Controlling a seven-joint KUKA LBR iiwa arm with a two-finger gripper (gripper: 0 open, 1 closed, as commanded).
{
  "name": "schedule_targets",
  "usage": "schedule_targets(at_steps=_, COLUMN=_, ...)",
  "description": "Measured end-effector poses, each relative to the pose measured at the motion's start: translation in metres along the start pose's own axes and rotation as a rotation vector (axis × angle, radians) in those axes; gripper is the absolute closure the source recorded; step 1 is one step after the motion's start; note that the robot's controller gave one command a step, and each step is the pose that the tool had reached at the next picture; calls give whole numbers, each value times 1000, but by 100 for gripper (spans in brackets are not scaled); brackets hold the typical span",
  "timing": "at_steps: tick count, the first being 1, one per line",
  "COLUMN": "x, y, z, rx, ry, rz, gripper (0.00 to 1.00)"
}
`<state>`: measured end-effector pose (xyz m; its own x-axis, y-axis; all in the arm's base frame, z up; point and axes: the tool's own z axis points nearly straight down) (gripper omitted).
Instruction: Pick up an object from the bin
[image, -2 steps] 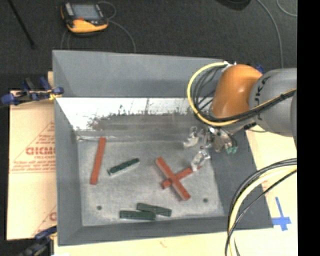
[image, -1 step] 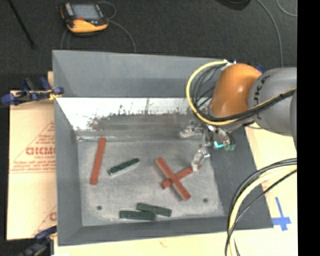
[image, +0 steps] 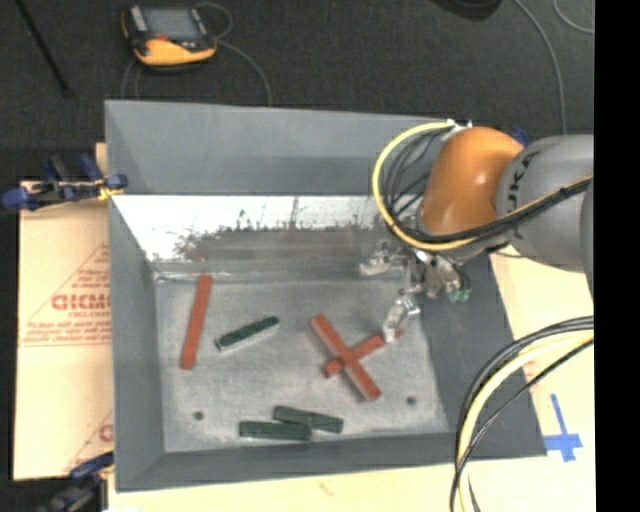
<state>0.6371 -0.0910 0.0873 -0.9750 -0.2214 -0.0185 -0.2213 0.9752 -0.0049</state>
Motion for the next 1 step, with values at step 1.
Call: schedule_targets(at_steps=1, x=12, y=1, z=-3, rx=-1, ry=16, rz=-2, gripper=100)
